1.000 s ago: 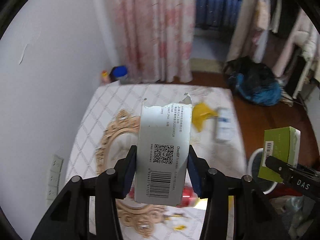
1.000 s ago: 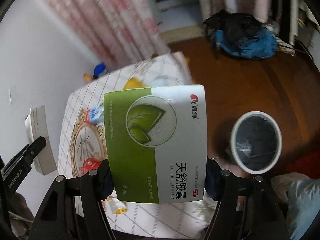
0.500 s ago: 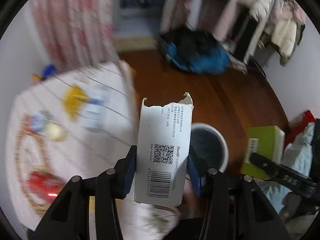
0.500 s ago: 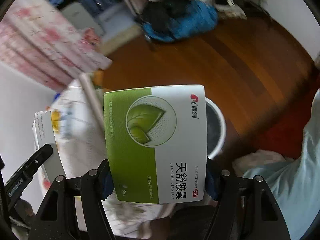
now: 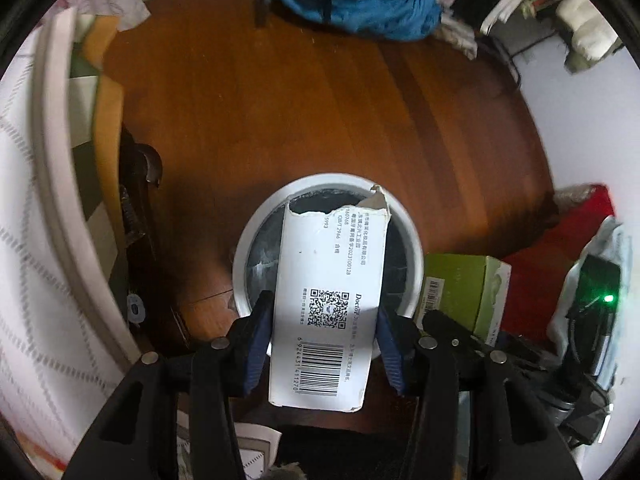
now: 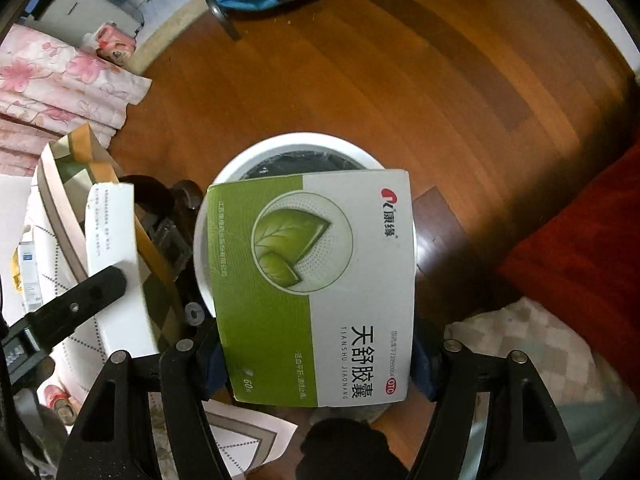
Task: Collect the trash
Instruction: 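Carry both boxes over the white bin and open both tools to drop them, then swing both tools back toward the table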
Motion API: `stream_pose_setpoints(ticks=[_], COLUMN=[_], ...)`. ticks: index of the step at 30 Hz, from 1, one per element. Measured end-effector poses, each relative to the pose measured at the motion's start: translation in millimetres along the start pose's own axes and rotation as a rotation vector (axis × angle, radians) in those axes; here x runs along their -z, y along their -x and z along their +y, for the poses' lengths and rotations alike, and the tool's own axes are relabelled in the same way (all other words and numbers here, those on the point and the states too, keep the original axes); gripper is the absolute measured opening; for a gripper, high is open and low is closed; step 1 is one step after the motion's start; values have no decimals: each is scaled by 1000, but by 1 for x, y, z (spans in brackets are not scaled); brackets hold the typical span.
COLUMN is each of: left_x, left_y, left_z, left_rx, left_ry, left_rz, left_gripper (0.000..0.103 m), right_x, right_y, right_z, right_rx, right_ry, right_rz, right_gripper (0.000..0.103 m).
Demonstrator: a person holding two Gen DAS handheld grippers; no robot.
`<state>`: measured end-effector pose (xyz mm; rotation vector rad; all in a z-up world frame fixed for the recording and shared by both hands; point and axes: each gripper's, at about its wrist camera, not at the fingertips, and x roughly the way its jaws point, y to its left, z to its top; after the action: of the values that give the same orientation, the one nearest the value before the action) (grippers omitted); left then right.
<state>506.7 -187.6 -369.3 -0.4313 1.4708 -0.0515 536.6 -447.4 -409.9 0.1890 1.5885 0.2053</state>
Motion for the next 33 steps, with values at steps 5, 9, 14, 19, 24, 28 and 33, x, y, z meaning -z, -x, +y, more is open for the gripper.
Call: stream_pose_setpoints(ticks=[5, 9, 14, 19, 24, 28, 33], left_x=[-1, 2, 19, 36, 42, 46, 56], left_y=[-14, -18, -10, -11, -5, 8, 34], left_z=[2, 5, 5, 1, -4, -10, -18], left_rx=[-47, -142, -255, -328, -351, -350, -354], left_ry=[0, -15, -49, -73, -97, -106, -128], left_rz=[20, -9, -93, -106, -117, -146, -191], left_gripper=[96, 97, 97, 97, 97, 97, 97], right_x=[-4, -2, 7, 16, 26, 34, 44], right_y=[-28, -40, -39, -39, -29, -10, 23], right_z=[-11, -15, -18, -19, -17, -15, -8], right_rx=[-29, -5, 91, 169, 182, 181, 186], right_ry=[-8, -2, 24, 29, 18, 12, 9], right_rz=[40, 46, 36, 33, 22, -8, -65], right_gripper=[91, 103, 103, 103, 103, 103, 103])
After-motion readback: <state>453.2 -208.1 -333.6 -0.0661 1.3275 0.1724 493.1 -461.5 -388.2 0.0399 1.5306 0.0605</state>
